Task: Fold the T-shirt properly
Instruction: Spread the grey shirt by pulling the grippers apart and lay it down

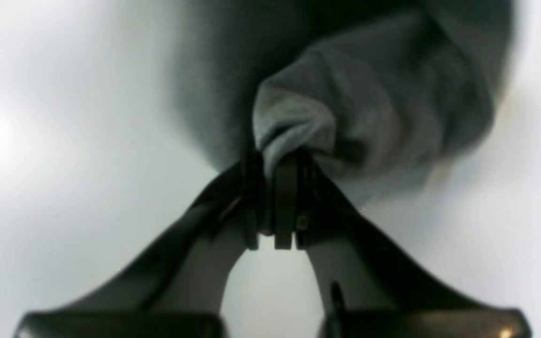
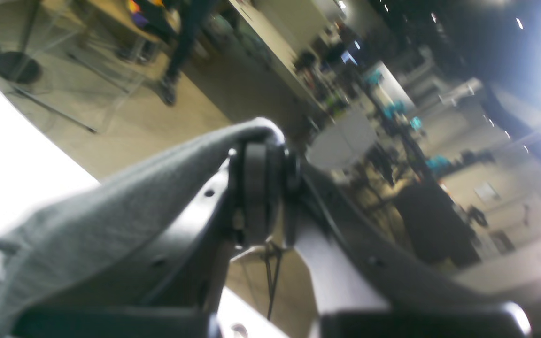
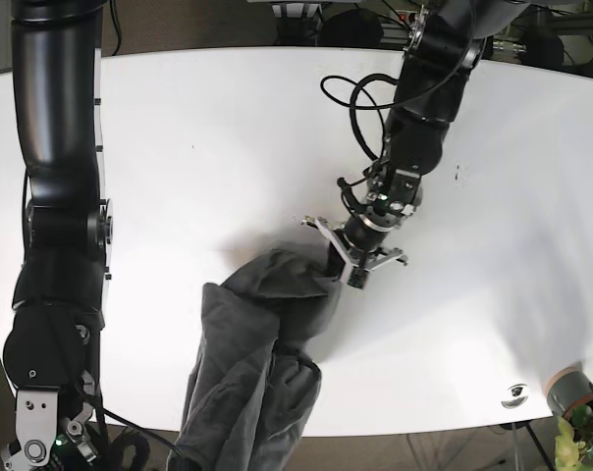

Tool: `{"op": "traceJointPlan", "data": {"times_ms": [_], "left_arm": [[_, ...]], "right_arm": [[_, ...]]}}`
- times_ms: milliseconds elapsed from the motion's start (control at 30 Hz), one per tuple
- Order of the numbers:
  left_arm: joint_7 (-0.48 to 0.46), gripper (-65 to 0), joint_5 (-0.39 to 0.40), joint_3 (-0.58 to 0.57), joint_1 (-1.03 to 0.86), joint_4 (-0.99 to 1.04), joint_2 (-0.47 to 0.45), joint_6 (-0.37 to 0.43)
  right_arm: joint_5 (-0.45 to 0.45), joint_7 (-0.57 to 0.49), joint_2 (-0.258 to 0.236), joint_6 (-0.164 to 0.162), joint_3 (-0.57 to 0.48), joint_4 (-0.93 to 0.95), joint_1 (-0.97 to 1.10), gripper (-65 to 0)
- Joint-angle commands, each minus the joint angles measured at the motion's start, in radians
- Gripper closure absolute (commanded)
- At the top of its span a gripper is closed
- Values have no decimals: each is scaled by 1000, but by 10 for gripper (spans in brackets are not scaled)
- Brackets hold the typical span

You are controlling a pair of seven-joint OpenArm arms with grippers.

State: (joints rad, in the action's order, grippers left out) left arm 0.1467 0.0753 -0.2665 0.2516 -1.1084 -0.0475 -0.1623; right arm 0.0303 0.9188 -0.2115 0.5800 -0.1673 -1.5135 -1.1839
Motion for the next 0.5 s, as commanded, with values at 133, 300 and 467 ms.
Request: {"op": "traceJointPlan", "data": {"times_ms": [133, 300, 467], "left_arm": [[133, 0, 4, 171, 7, -226, -27, -73], [232, 0, 1, 312, 65, -312, -65, -124], [336, 0, 4, 434, 193, -355, -131, -194]], "right_arm": [[1, -128, -30, -12, 5, 26, 5, -22], [3, -165, -55, -15, 7, 132, -9, -22], [1, -229, -64, -19, 8, 230, -38, -22]]}}
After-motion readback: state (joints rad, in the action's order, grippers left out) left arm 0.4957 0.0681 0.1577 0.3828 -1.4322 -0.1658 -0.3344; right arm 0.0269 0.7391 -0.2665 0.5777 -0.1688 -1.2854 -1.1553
